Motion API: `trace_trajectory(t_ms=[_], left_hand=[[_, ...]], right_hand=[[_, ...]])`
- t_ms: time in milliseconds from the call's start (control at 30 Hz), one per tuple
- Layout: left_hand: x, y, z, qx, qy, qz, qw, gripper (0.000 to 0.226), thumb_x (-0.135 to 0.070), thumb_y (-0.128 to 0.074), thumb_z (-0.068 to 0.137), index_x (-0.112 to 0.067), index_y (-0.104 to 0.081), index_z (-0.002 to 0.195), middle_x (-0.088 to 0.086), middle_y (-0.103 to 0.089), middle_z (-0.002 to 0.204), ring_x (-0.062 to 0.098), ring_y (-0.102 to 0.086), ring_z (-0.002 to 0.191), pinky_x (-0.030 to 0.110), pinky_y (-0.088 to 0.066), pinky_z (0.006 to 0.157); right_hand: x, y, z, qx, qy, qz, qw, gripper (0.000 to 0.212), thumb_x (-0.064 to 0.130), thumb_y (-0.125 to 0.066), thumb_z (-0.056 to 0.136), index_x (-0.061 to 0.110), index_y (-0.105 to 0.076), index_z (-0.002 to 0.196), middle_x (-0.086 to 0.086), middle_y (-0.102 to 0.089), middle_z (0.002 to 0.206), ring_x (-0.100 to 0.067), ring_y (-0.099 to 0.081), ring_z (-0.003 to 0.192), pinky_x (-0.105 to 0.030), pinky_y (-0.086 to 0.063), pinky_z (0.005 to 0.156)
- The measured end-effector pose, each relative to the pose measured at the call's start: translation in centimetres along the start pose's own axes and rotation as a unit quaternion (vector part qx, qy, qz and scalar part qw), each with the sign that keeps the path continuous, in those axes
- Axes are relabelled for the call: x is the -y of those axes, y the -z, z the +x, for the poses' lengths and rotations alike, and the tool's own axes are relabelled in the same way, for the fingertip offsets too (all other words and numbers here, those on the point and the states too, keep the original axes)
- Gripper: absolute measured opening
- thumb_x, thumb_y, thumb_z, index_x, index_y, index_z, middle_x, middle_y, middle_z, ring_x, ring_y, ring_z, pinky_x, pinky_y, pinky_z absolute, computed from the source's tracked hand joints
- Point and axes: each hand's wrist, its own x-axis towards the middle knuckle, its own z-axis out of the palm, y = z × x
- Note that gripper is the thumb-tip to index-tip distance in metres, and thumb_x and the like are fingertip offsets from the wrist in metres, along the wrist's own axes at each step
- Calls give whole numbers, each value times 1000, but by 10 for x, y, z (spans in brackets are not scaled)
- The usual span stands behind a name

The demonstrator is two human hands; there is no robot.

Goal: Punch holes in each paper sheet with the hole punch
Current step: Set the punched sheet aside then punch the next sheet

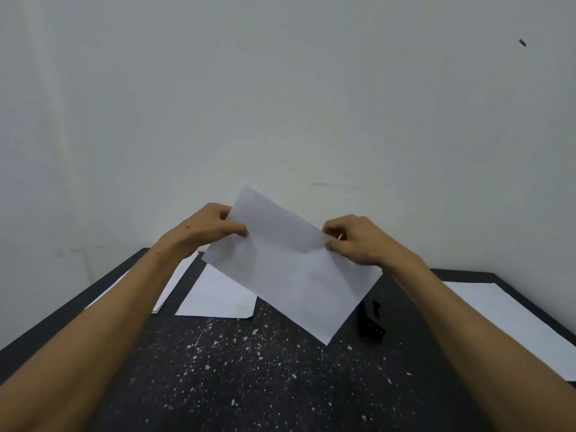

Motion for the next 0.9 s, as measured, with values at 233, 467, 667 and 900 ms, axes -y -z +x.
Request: trace_trajectory(t_ms=[233, 467, 667, 900], left_hand=[[52, -9, -8, -46, 72, -254, 963, 22, -3, -71, 87, -4, -75, 109, 17, -76, 112, 33, -72, 94, 47, -57, 92], [90, -46, -21, -96, 108, -385, 912, 29, -2, -71, 87, -2, -69, 116, 14, -75, 116, 34, -68, 106, 51, -54, 98], [85, -104, -37, -146, 90, -368, 914, 17, -7, -72, 88, -9, -70, 105, 12, -74, 110, 30, -70, 98, 48, -59, 88], [91, -150, -54, -152, 93, -270, 946, 15, -11, -69, 91, -19, -64, 103, 5, -69, 104, 21, -65, 90, 32, -55, 68]], right_hand=[[-14, 12, -6, -53, -72, 63, 994, 13, 28, -81, 86, 23, -74, 96, 3, -73, 94, -14, -68, 88, -25, -49, 68], [-23, -43, -43, -94, -117, 453, 879, 34, 16, -84, 85, 25, -72, 116, -2, -80, 111, -20, -78, 99, -30, -63, 80], [-13, -101, -51, -173, -172, 444, 862, 20, 28, -74, 95, 28, -67, 114, 4, -73, 113, -16, -71, 102, -36, -60, 85], [-23, -144, -77, -228, -220, 470, 824, 18, 20, -75, 95, 30, -66, 107, 6, -72, 106, -12, -69, 97, -26, -55, 72]])
